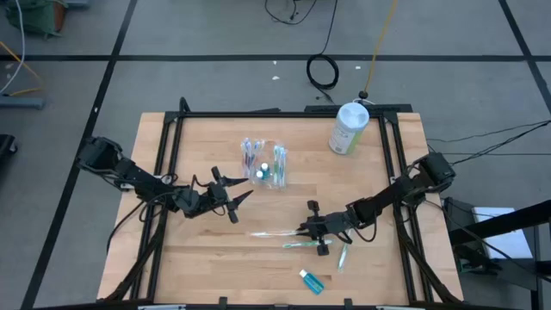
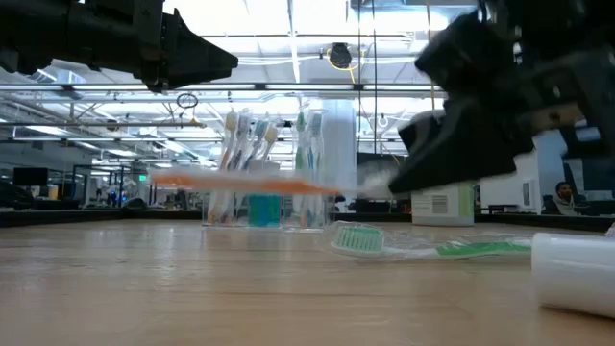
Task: Pick & Place toothbrushing station
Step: Put the orange toothbrush into the transparent organizer
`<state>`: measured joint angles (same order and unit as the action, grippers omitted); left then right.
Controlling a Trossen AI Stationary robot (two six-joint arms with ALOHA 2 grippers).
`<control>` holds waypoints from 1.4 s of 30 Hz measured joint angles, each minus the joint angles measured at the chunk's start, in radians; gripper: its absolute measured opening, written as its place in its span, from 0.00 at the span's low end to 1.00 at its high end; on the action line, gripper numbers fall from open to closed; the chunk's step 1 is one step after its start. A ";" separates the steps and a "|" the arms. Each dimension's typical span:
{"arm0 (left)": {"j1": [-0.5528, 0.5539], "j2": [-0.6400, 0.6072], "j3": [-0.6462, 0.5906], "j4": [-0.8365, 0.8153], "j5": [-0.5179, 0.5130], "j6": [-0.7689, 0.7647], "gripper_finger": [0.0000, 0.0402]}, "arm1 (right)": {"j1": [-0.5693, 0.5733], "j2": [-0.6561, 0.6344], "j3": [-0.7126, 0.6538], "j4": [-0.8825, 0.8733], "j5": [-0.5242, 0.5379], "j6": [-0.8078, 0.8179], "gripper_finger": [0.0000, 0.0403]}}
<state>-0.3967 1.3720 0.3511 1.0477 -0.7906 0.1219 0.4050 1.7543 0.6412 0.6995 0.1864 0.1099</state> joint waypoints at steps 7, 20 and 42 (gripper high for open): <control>0.003 0.000 0.000 0.001 0.002 0.006 0.48 | 0.000 -0.130 0.241 -0.579 0.122 -0.161 0.08; 0.012 0.000 0.000 0.000 0.005 -0.012 0.48 | 0.001 -0.127 0.731 -1.462 0.558 -0.629 0.07; 0.012 0.000 0.000 0.000 0.005 -0.001 0.48 | -0.020 -0.126 0.736 -1.618 0.914 -1.149 0.07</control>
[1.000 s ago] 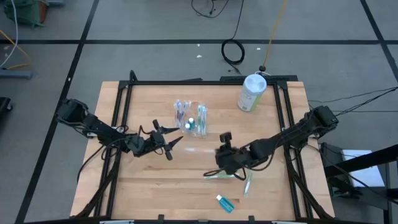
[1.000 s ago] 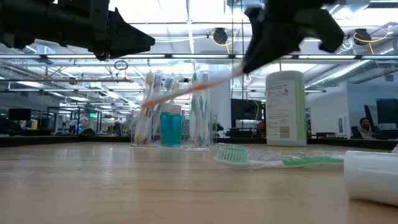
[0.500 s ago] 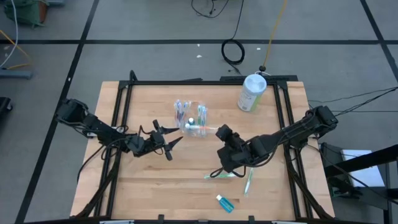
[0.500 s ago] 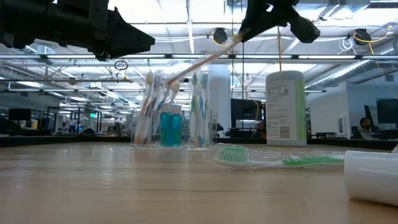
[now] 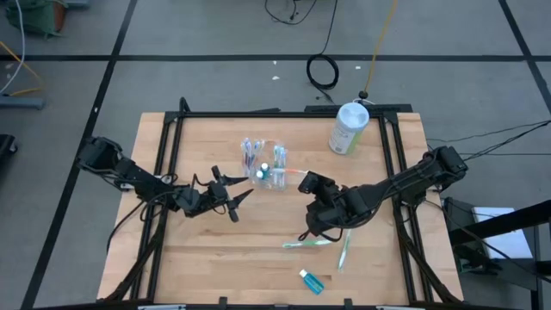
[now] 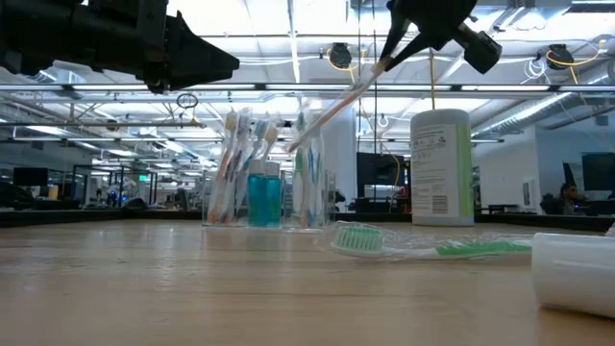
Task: Pick & Place toothbrushing station
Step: Put the orange toothbrush into the transparent organizer
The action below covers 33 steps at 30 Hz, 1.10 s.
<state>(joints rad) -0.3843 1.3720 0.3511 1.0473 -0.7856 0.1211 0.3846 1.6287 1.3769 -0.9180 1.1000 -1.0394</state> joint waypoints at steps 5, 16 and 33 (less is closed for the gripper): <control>0.000 0.000 0.000 0.000 0.000 0.000 0.48 | -0.004 0.000 0.000 0.000 -0.005 -0.082 0.07; 0.000 0.000 0.000 0.000 0.000 0.000 0.48 | -0.010 0.000 0.000 0.001 -0.094 -0.154 0.06; 0.000 0.000 0.000 0.000 0.000 0.001 0.48 | -0.175 0.000 -0.001 0.364 -0.228 -0.439 0.11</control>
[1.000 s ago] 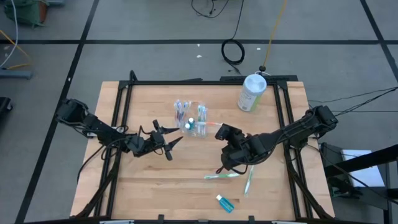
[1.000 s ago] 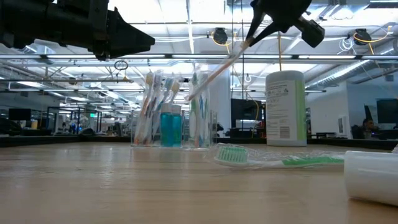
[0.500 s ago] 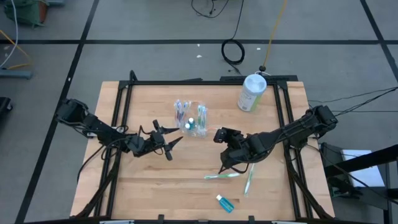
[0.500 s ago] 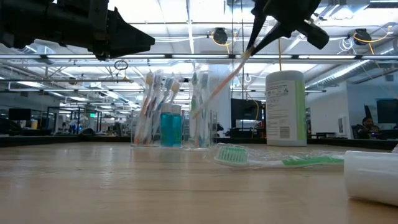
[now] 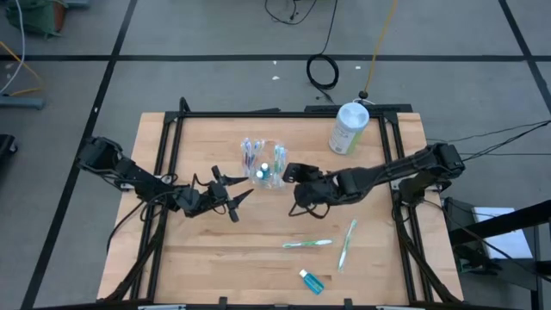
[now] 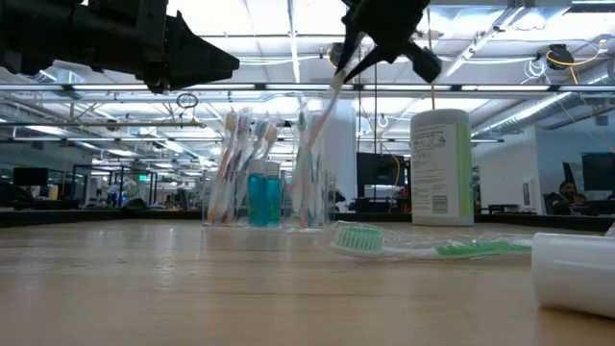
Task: Pick & Place toothbrushing station
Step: Put the orange toothbrush into the transparent organizer
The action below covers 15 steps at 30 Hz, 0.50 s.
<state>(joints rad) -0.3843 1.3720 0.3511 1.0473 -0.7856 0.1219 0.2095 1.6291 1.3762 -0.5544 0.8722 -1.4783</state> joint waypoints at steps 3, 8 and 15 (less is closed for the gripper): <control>0.000 0.000 0.000 0.000 0.000 0.000 0.48 | -0.026 0.009 0.000 0.053 -0.062 -0.003 0.13; 0.000 0.000 0.000 -0.001 0.000 0.000 0.48 | -0.054 0.022 -0.001 0.102 -0.104 0.114 0.17; 0.002 0.000 0.000 -0.004 0.001 0.000 0.48 | -0.078 0.037 0.000 0.159 -0.161 0.221 0.25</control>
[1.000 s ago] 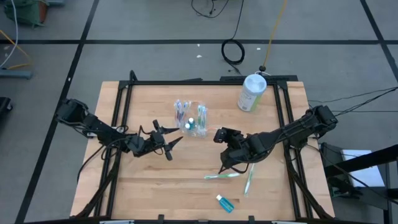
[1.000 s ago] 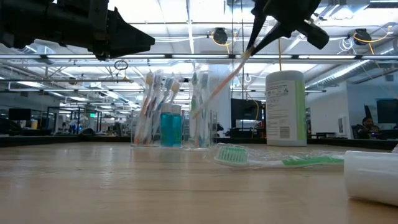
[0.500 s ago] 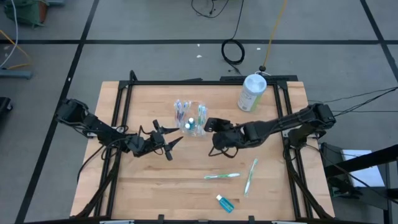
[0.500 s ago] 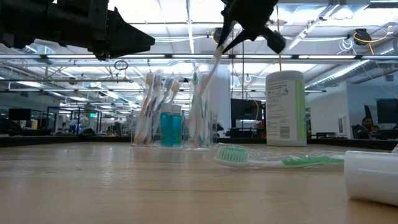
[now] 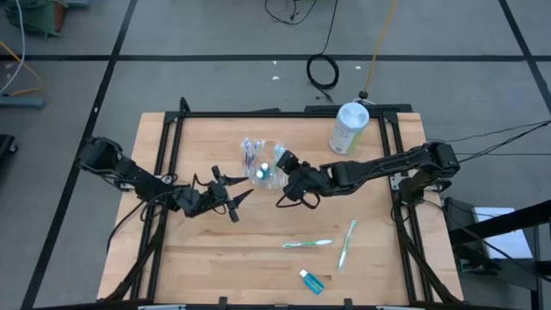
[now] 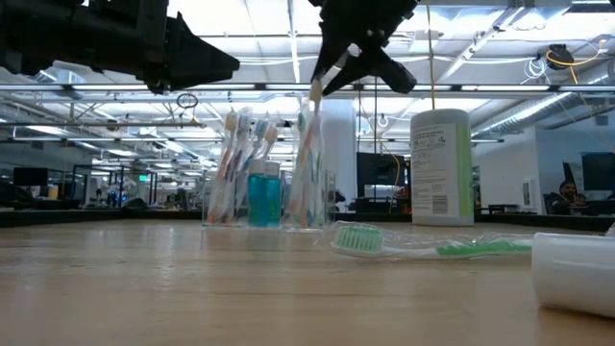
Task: Pick & Place toothbrushing station
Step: Put the orange toothbrush into the transparent organizer
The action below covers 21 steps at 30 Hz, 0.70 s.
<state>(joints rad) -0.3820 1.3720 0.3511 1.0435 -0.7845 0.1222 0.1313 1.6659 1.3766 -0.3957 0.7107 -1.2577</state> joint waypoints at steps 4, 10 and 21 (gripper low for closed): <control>0.003 0.000 0.000 -0.001 0.000 -0.003 0.48 | -0.007 0.002 0.000 0.042 -0.061 0.017 0.31; 0.003 0.000 0.000 -0.002 0.000 -0.005 0.48 | -0.021 0.001 0.000 0.099 -0.061 0.135 0.36; 0.003 0.000 0.000 -0.003 0.002 -0.008 0.48 | -0.053 0.001 0.000 0.099 -0.033 0.597 0.36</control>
<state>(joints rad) -0.3794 1.3720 0.3511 1.0405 -0.7822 0.1139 0.0785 1.6672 1.3766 -0.2970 0.6774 -0.6604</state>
